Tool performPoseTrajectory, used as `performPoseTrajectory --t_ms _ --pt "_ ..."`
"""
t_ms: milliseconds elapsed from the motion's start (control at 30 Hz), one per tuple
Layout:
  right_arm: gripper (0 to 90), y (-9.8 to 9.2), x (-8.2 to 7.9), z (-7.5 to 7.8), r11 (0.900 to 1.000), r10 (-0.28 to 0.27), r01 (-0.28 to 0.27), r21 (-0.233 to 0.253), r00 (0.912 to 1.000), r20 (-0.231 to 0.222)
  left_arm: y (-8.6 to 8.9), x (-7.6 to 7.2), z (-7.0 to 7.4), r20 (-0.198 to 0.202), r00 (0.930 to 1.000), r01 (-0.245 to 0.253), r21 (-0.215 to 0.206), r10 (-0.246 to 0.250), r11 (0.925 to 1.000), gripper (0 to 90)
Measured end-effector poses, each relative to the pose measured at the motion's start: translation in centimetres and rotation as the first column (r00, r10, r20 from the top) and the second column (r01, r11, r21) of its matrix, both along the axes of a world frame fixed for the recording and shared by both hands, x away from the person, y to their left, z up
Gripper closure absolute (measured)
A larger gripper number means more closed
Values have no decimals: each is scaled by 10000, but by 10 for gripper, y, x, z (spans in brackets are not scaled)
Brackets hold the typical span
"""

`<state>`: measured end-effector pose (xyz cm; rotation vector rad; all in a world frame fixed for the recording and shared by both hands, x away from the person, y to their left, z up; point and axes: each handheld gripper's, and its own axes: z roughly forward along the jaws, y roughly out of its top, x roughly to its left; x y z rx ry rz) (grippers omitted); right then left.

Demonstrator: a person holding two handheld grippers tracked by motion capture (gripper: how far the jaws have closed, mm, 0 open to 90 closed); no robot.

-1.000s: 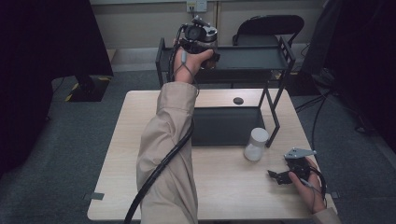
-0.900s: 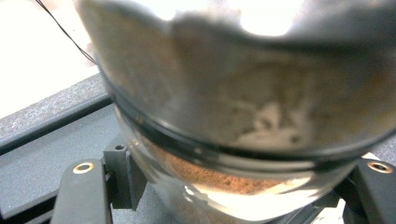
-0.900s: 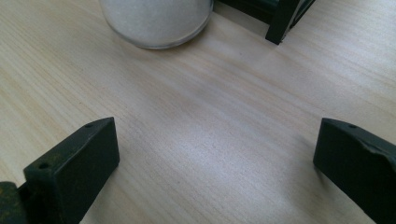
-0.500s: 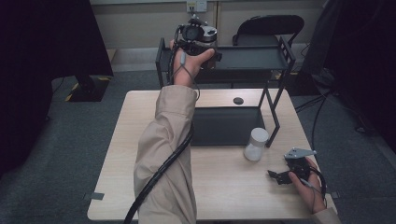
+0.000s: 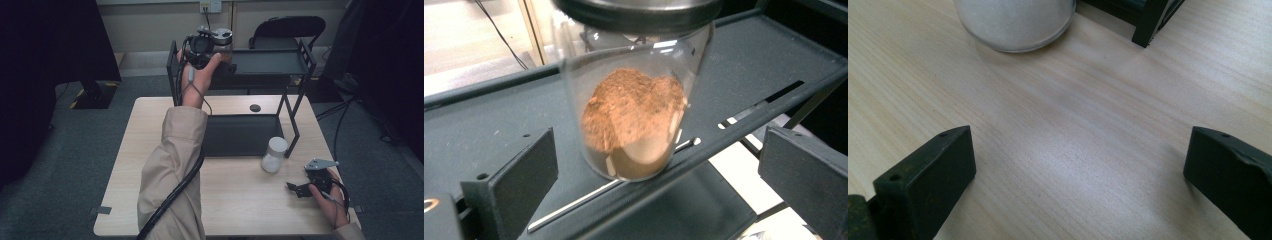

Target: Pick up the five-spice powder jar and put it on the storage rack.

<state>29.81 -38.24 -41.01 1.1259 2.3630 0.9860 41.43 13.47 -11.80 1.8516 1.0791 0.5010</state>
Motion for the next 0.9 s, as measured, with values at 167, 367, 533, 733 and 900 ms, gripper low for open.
performPoseTrajectory --t_ms 167,367,533,733,900 --pt "0 0 0 0 10000 0 0 0 10000 -1 4 -11 -3 160 9997 188 -132 -186 9997 20" --pt "0 0 0 0 10000 -20 20 1 10000 -7 8 -19 -11 208 9993 311 -263 -305 9992 20" --pt "0 0 0 0 10000 -24 24 2 10000 -9 10 -27 -21 312 9984 490 -286 -481 9984 20" --pt "0 0 0 0 10000 -30 30 7 10000 -14 13 -33 -33 377 9967 732 -449 -715 9963 20" --pt "0 0 0 0 10000 -32 32 6 10000 -15 12 -35 -47 336 9953 923 -540 -905 9943 20"
